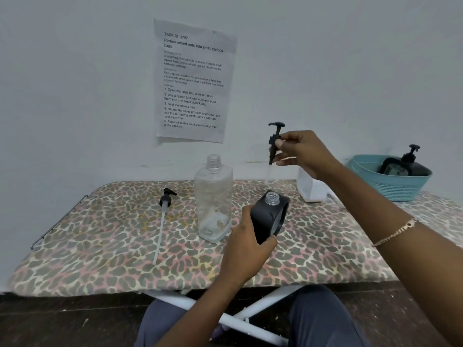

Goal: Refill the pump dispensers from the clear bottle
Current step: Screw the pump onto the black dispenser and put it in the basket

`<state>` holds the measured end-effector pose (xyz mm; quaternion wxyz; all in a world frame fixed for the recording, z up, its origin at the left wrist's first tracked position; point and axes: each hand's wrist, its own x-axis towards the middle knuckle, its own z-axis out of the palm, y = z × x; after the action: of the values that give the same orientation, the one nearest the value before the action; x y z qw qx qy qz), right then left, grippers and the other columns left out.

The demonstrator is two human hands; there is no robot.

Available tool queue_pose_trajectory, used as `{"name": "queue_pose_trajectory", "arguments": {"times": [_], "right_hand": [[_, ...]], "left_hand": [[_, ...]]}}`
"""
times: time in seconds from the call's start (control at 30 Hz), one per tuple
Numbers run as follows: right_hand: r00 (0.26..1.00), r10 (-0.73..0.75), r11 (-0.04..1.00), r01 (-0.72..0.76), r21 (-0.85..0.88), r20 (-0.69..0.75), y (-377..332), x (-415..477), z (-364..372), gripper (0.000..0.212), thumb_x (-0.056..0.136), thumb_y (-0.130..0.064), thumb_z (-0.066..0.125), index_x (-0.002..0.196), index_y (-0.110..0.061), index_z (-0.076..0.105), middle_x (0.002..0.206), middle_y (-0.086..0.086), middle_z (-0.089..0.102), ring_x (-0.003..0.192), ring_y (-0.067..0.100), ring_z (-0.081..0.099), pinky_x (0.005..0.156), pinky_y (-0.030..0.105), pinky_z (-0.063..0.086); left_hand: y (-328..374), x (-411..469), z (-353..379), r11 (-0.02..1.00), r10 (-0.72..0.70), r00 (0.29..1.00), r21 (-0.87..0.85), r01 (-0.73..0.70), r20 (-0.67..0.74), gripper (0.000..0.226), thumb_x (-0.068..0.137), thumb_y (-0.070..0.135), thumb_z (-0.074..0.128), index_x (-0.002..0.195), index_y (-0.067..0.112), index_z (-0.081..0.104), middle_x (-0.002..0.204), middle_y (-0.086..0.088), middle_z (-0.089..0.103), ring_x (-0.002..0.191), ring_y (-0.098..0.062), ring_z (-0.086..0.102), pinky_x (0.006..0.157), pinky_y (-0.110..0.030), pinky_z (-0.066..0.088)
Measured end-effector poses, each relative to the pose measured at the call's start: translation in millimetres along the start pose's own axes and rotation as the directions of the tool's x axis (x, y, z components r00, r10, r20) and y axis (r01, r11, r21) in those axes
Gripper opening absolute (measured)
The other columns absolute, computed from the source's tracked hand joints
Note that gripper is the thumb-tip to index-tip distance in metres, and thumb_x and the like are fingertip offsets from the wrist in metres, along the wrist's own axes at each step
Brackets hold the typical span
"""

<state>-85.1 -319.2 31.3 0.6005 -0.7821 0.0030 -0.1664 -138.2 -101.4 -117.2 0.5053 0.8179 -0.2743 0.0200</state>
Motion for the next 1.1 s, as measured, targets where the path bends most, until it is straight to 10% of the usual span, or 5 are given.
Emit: {"name": "queue_pose_trajectory", "arguments": {"times": [0.33,1.1], "right_hand": [[0.98,-0.191,0.981,0.192,-0.009,0.05,-39,-58,-11,0.022,0.103,-0.007,0.061,0.123,-0.002,0.068,0.108,0.023,0.075,0.09,0.036,0.076,0.078,0.04,0.064],[0.995,-0.097,0.951,0.104,-0.291,0.039,43,-109,20,0.021,0.093,-0.022,0.078,0.108,-0.036,0.072,0.12,-0.009,0.073,0.114,0.004,0.068,0.103,0.031,0.052]], "left_hand": [[5,-2,-2,1.0,0.01,1.0,0.009,-0.01,0.004,0.057,0.089,0.031,0.071,0.125,0.046,0.03,0.108,0.016,0.065,0.084,0.002,0.065,0.059,-0.017,0.052],[4,-3,-2,0.998,0.05,0.999,-0.04,-0.05,0.001,0.049,0.089,0.028,0.073,0.123,0.039,0.04,0.094,0.009,0.069,0.079,-0.006,0.067,0.061,-0.027,0.054]]}}
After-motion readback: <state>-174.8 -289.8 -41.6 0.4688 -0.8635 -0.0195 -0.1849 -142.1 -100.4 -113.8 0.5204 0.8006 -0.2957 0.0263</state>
